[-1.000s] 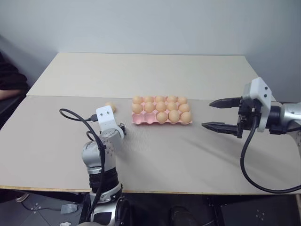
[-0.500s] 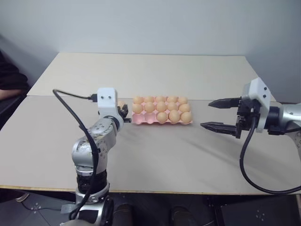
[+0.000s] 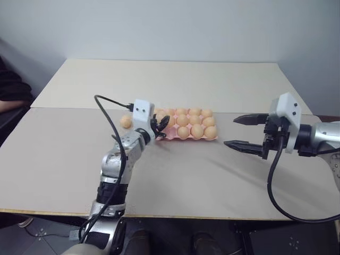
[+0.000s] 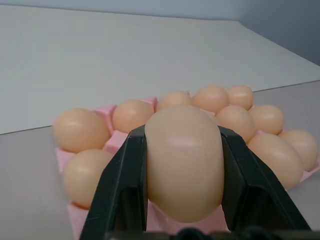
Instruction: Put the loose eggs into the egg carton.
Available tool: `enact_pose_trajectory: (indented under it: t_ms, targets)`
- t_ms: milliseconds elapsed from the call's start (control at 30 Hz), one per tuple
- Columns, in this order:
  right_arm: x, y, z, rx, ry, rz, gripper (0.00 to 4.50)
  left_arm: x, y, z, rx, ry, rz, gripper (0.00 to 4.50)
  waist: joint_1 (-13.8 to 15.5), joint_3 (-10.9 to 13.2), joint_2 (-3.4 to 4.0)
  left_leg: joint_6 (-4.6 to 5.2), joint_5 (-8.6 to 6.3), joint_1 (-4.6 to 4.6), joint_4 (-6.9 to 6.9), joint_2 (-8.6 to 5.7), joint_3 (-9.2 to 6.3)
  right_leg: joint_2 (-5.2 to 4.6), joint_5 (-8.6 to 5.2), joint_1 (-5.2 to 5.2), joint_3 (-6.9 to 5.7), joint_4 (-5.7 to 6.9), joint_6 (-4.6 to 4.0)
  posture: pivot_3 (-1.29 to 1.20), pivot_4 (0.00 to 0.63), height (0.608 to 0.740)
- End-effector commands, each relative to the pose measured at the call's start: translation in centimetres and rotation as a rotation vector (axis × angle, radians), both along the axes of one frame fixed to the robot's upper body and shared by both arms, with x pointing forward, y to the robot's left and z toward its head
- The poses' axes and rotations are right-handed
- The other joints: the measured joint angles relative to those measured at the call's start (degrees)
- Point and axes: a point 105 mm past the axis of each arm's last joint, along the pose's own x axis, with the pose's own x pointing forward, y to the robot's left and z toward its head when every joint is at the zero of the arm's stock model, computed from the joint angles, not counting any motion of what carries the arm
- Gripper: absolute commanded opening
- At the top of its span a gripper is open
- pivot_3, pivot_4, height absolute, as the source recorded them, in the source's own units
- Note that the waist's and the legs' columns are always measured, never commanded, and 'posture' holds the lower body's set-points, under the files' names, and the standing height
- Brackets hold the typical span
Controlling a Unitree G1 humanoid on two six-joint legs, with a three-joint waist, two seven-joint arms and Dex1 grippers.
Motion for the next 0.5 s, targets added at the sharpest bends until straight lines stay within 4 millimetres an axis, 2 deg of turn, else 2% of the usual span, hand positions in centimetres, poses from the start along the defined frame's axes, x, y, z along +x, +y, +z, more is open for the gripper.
enact_pose_trajectory:
  t_ms: [33,133,500]
  targets:
    - [-0.5,-0.1,1.2,-0.002,-0.043,0.005,4.5,0.3,-1.0,0.8,0.031,-0.067,-0.017,1.51,-0.01,0.0,0.0,0.0,0.0,0.01,0.0,0.0,0.0,0.0,0.0,0.0,0.0,0.01,0.0,0.0,0.15,0.74]
    - [-0.5,-0.1,1.2,-0.002,-0.043,0.003,4.5,0.7,-1.2,0.0,0.077,-0.057,0.002,1.51,-0.01,0.0,0.0,0.02,0.0,0.02,0.01,0.0,0.0,0.0,0.0,0.01,0.01,0.04,0.0,0.0,0.15,0.74]
    - [-0.6,-0.3,1.2,-0.004,-0.033,0.001,4.5,0.9,-1.3,-1.0,0.086,-0.051,0.007,1.51,0.0,0.0,0.0,0.03,-0.01,0.01,0.01,0.0,-0.01,0.0,0.0,0.0,0.0,0.04,0.01,0.0,0.15,0.74]
